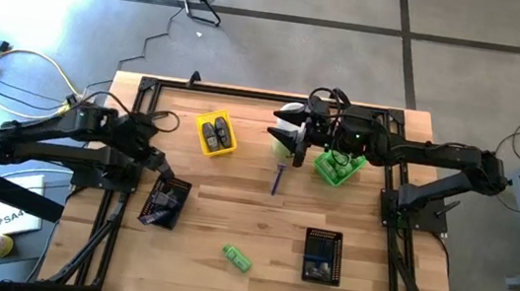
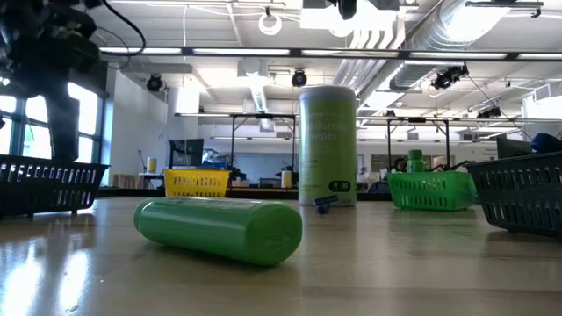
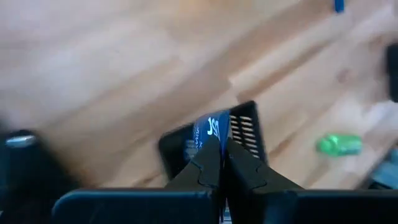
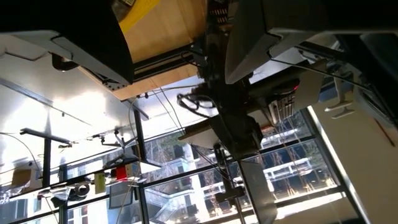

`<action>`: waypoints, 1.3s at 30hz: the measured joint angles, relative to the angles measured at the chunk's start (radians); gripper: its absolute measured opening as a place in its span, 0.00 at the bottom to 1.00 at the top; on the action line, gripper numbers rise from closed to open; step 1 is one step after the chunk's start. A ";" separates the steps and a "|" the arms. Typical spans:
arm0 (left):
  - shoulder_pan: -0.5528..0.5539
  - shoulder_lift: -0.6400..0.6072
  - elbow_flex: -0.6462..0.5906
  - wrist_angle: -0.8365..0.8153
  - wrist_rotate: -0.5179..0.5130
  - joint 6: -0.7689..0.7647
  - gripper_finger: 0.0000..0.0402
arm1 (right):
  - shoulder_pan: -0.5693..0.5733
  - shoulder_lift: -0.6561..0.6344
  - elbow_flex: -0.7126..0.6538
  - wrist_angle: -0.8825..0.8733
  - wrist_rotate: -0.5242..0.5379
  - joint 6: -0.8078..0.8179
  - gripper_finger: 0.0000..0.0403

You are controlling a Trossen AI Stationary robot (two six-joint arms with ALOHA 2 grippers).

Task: Pick & Place Travel size toiletries
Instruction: Put the shave cream into the left black bin

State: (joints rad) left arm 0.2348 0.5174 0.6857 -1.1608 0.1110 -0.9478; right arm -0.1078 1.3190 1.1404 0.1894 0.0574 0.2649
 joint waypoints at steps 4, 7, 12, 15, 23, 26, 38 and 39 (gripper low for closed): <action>-0.001 0.005 -0.083 0.172 0.176 -0.019 0.00 | 0.000 0.000 0.000 0.000 0.000 0.004 0.61; -0.021 0.005 -0.088 0.231 0.234 -0.026 0.00 | 0.000 0.000 0.000 0.000 -0.004 0.004 0.61; -0.090 0.004 -0.054 0.217 0.234 -0.057 0.00 | 0.000 0.000 0.000 0.000 -0.004 0.004 0.61; -0.149 0.004 -0.058 0.200 0.235 -0.106 0.00 | 0.000 0.000 0.000 0.000 -0.004 0.003 0.61; -0.334 0.046 -0.074 0.185 0.161 -0.254 0.00 | 0.000 0.000 0.000 0.000 -0.004 0.002 0.61; -0.392 0.067 -0.074 0.186 0.140 -0.289 0.00 | 0.000 0.000 0.000 0.000 -0.004 0.000 0.61; -0.464 0.136 -0.074 0.196 0.104 -0.319 0.00 | 0.000 0.000 0.000 0.000 -0.004 0.000 0.61; -0.464 0.136 -0.074 0.197 0.104 -0.318 0.00 | 0.000 0.000 0.000 0.000 -0.004 0.000 0.61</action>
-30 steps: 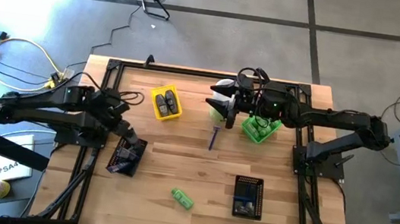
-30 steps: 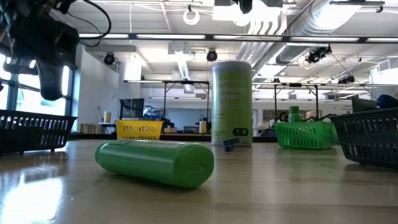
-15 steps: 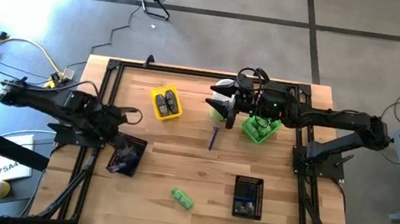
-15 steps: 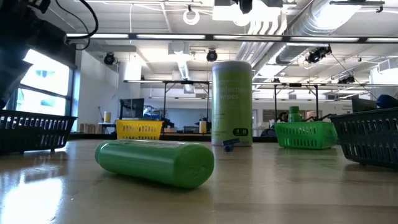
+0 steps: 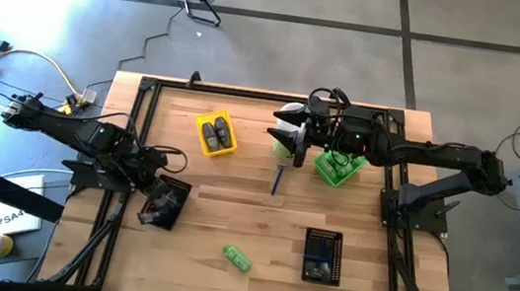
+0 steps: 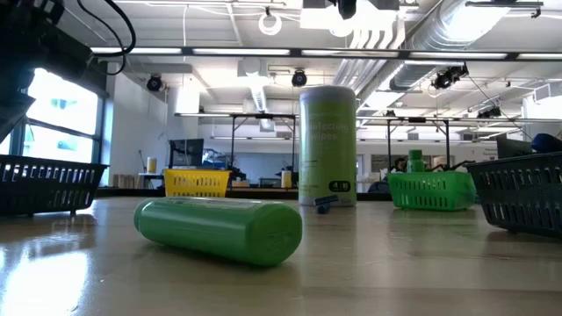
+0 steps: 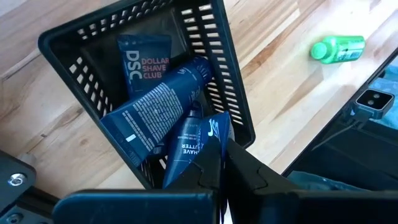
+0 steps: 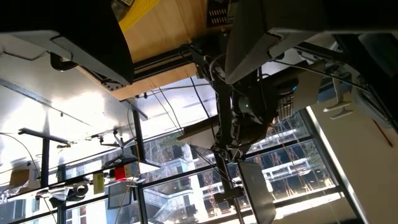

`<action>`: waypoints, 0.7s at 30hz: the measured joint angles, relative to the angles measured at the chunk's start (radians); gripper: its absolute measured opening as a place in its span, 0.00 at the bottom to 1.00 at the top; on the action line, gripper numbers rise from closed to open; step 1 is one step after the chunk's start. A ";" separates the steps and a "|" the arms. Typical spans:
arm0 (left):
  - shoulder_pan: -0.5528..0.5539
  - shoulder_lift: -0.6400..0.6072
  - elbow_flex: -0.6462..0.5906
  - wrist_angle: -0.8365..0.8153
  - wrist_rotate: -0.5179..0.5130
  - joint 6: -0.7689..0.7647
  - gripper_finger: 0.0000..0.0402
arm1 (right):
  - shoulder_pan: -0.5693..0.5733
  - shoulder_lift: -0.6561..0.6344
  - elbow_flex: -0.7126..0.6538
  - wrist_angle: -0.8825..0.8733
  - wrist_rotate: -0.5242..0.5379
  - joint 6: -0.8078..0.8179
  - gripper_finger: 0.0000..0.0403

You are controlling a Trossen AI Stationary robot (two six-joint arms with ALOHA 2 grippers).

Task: Pick & Place Travel size toiletries
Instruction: Put the shave cream into the left black bin

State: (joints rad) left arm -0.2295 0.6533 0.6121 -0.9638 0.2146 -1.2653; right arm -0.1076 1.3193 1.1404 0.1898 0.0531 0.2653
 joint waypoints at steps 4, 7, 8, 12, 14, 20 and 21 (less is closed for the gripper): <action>0.000 0.000 0.000 -0.001 0.000 0.001 0.00 | 0.000 0.000 0.000 0.000 0.000 0.000 0.61; 0.000 0.000 0.000 -0.002 0.000 0.002 0.00 | 0.000 0.000 0.000 0.000 0.000 -0.004 0.61; 0.000 0.000 0.000 -0.002 0.000 0.001 0.00 | 0.000 0.000 0.000 0.000 0.000 -0.005 0.61; 0.000 0.000 0.000 -0.004 0.000 0.000 0.03 | 0.000 0.000 0.000 0.000 0.000 -0.004 0.61; 0.000 0.000 0.000 -0.005 0.000 0.000 0.07 | 0.000 0.000 0.000 -0.001 0.000 -0.004 0.61; 0.000 0.000 0.000 -0.006 0.001 0.004 0.22 | 0.000 0.000 0.000 -0.001 -0.001 -0.004 0.61; 0.000 0.000 0.000 -0.005 0.001 0.003 0.24 | 0.000 0.000 0.000 -0.001 -0.001 -0.004 0.61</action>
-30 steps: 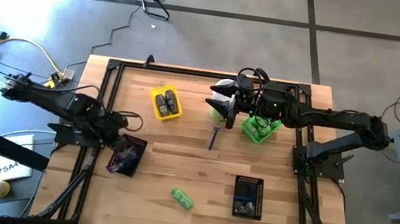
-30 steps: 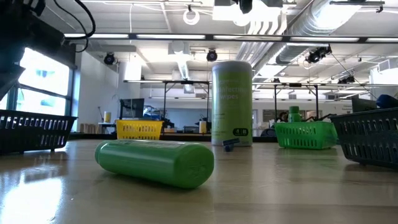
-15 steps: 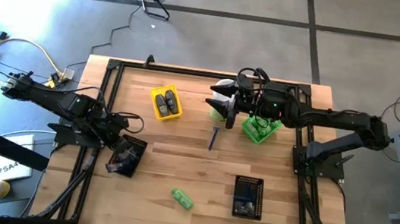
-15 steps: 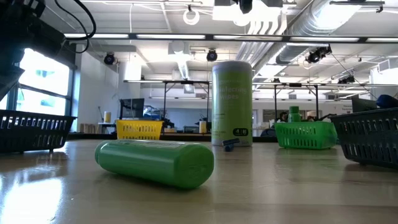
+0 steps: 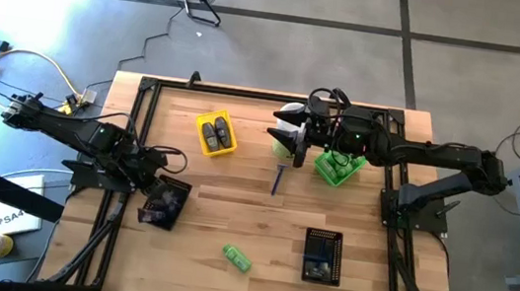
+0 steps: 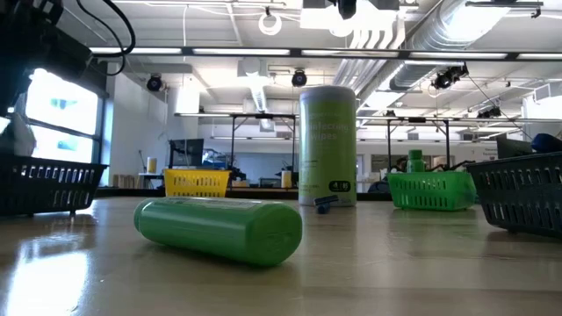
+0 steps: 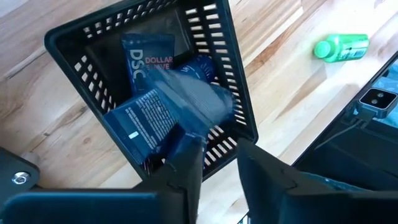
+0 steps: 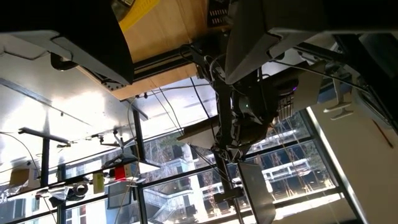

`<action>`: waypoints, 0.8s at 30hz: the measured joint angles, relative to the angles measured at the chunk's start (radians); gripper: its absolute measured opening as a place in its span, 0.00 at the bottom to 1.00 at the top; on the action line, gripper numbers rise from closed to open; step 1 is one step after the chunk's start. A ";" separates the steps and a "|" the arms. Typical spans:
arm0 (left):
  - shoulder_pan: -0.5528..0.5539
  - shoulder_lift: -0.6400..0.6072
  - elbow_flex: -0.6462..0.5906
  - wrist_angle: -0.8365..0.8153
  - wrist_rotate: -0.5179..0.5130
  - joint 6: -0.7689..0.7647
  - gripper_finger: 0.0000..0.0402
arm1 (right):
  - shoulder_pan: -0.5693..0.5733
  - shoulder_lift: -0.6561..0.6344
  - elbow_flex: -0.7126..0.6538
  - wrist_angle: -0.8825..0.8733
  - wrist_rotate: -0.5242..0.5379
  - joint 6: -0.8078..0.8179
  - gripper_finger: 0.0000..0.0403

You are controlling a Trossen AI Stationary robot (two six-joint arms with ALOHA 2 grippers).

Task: Pick & Place Travel size toiletries
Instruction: Put the shave cream into the left black bin, then put the blue razor into the right black bin

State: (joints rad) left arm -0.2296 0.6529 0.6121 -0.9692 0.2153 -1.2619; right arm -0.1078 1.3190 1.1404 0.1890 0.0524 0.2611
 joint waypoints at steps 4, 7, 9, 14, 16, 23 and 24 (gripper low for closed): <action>0.000 0.000 0.000 0.011 -0.009 0.000 0.27 | 0.000 0.000 0.000 0.000 0.000 -0.003 0.61; 0.000 -0.001 0.000 0.039 -0.009 0.011 0.28 | 0.000 0.000 0.000 0.000 0.000 -0.003 0.61; 0.000 -0.004 0.000 0.047 0.003 0.027 0.28 | 0.000 0.000 0.000 0.000 0.000 -0.003 0.61; 0.000 -0.031 0.000 0.074 0.025 0.037 0.28 | 0.000 0.000 0.000 0.000 0.000 -0.003 0.61; 0.000 -0.046 0.000 0.118 0.026 0.060 0.28 | 0.000 0.000 0.000 0.000 0.000 -0.003 0.61; 0.000 -0.116 0.000 0.369 0.029 0.249 0.28 | 0.000 0.000 0.000 -0.002 0.000 -0.003 0.61; 0.000 -0.128 0.000 0.412 0.029 0.279 0.28 | 0.000 0.000 0.000 -0.002 0.000 -0.003 0.61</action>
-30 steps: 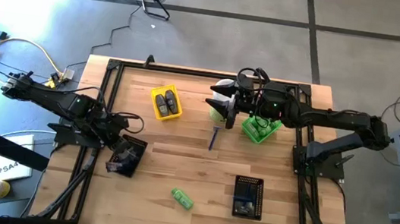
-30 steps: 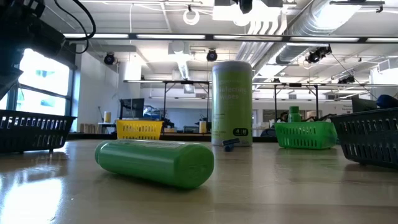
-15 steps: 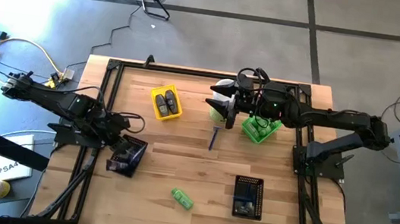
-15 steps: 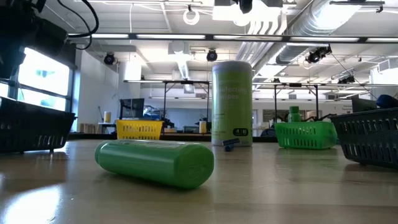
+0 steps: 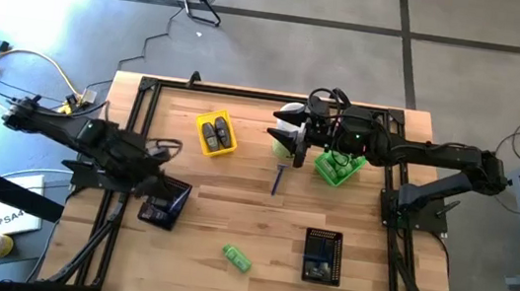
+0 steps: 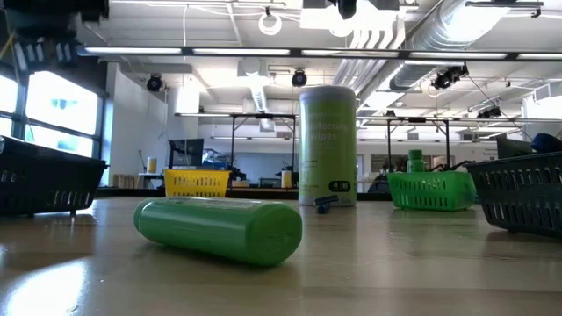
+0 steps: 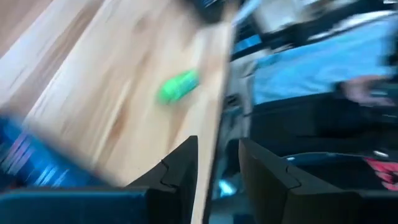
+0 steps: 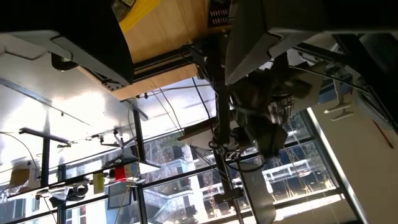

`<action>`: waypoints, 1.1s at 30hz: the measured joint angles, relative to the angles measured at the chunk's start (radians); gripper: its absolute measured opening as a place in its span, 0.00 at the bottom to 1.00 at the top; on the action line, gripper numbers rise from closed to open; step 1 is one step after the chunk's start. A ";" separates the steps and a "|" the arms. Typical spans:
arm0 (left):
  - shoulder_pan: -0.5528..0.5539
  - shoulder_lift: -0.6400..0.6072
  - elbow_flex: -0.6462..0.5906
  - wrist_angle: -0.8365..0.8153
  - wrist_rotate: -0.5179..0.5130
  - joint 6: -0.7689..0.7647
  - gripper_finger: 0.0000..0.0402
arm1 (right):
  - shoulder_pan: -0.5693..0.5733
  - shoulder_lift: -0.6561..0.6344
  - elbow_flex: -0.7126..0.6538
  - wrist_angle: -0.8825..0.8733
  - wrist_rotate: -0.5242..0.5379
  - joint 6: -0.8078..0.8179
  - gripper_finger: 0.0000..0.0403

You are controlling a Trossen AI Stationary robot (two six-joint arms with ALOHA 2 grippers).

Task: Pick & Place Travel size toiletries
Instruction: Put the blue razor into the right black bin

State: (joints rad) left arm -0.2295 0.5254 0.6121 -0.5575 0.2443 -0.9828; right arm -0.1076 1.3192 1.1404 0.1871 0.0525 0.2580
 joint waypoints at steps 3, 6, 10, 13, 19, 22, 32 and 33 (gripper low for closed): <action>0.000 -0.030 0.000 0.126 -0.001 0.081 0.28 | 0.001 0.000 0.000 0.000 -0.004 0.005 0.61; 0.000 -0.052 0.000 0.228 -0.011 0.153 0.28 | 0.001 0.000 0.000 0.000 -0.004 0.007 0.61; 0.000 -0.073 0.000 0.277 -0.138 0.241 0.28 | 0.001 0.000 0.000 -0.001 -0.004 0.007 0.61; 0.000 -0.072 0.000 0.278 -0.274 0.288 0.28 | 0.001 0.000 0.000 0.000 -0.004 0.007 0.61; 0.000 -0.069 0.000 0.278 -0.502 0.330 0.28 | 0.006 0.000 0.000 -0.016 -0.028 0.033 0.61; 0.000 -0.070 0.000 0.278 -0.576 0.384 0.28 | 0.034 0.000 0.000 -0.018 -0.035 0.065 0.61; 0.000 -0.070 0.000 0.278 -0.626 0.509 0.28 | 0.210 -0.015 0.001 -0.022 0.197 0.054 0.45; 0.000 -0.070 0.000 0.278 -0.632 0.510 0.28 | 0.223 -0.014 0.001 -0.027 0.223 0.054 0.42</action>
State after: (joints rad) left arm -0.2292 0.4549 0.6125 -0.2790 -0.3873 -0.4732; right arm 0.1158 1.3050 1.1410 0.1601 0.2754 0.3122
